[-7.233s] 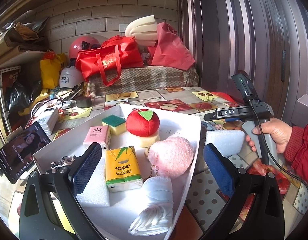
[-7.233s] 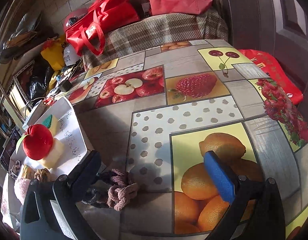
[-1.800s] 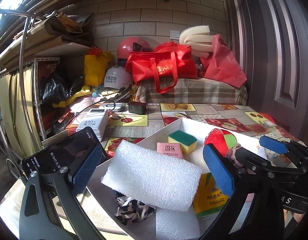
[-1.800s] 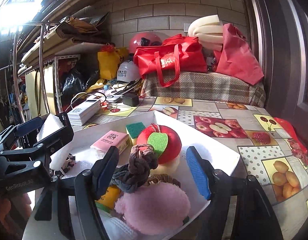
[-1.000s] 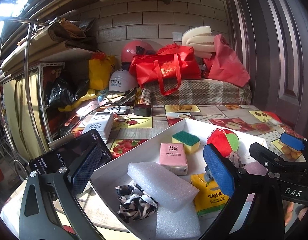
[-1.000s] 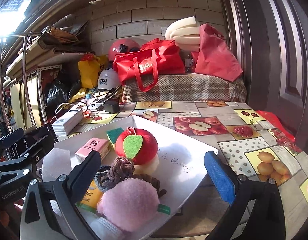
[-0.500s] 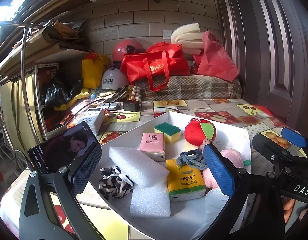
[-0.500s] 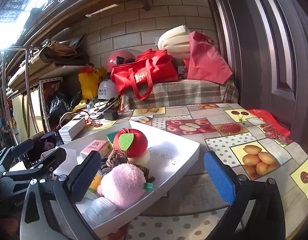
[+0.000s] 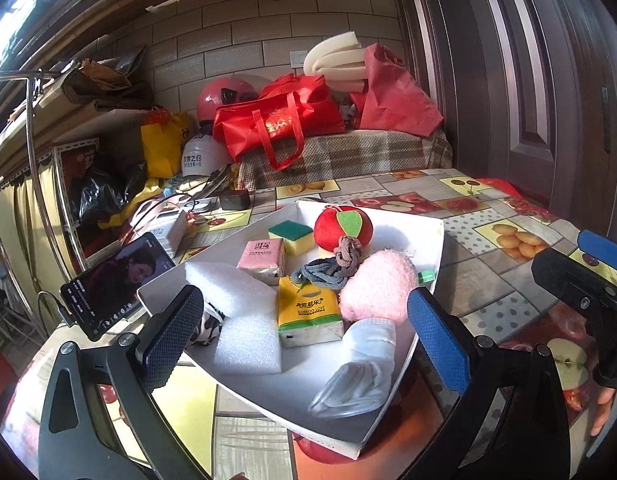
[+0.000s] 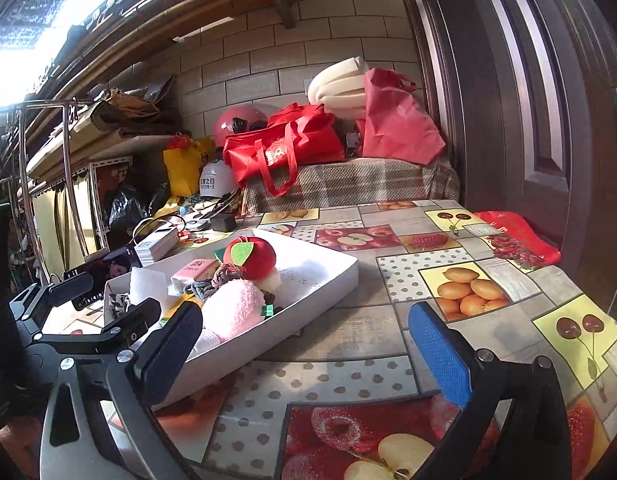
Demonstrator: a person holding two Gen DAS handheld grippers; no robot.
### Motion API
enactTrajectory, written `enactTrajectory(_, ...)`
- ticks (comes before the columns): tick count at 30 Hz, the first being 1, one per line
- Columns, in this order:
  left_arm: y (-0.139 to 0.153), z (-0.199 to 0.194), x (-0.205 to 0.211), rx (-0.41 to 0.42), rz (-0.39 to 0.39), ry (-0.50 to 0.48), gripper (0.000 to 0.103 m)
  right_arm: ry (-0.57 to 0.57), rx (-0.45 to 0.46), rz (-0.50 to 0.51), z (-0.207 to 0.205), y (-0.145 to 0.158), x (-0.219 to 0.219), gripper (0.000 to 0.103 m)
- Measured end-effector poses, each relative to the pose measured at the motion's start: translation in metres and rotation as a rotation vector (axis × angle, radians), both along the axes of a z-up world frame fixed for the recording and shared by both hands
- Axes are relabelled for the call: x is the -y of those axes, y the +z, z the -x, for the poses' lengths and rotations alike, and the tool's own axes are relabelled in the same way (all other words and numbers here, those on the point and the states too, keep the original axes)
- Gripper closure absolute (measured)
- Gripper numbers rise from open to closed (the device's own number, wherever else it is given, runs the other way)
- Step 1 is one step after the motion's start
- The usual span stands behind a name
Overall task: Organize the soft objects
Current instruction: 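Withdraw both open grippers back from the filled tray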
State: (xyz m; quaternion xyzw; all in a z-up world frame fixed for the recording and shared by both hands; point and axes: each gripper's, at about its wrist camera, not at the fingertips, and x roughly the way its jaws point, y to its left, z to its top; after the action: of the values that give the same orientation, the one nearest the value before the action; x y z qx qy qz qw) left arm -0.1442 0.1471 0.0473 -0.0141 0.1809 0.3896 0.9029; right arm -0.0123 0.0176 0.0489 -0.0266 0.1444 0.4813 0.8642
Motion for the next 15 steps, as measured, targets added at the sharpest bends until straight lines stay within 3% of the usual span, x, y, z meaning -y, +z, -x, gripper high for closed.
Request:
enactTrajectory(4,0.0,-0.004,0.021,-0.028,-0.085,0.007,0.0,-0.097,-0.076,-0.067,-0.021,0.0,0.023,0.0)
enactTrajectory(8,-0.002,-0.008,0.022,-0.047,-0.064,0.033,0.0,-0.16,-0.126,-0.042,-0.034,-0.003,0.032,0.0)
enactTrajectory(12,-0.001,-0.003,0.02,-0.018,-0.01,0.022,0.0,-0.189,-0.114,-0.038,-0.032,0.0,0.043,0.0)
enactTrajectory(15,-0.002,-0.005,0.025,-0.04,-0.029,0.034,0.0,-0.166,-0.114,0.018,-0.026,-0.001,0.043,0.0)
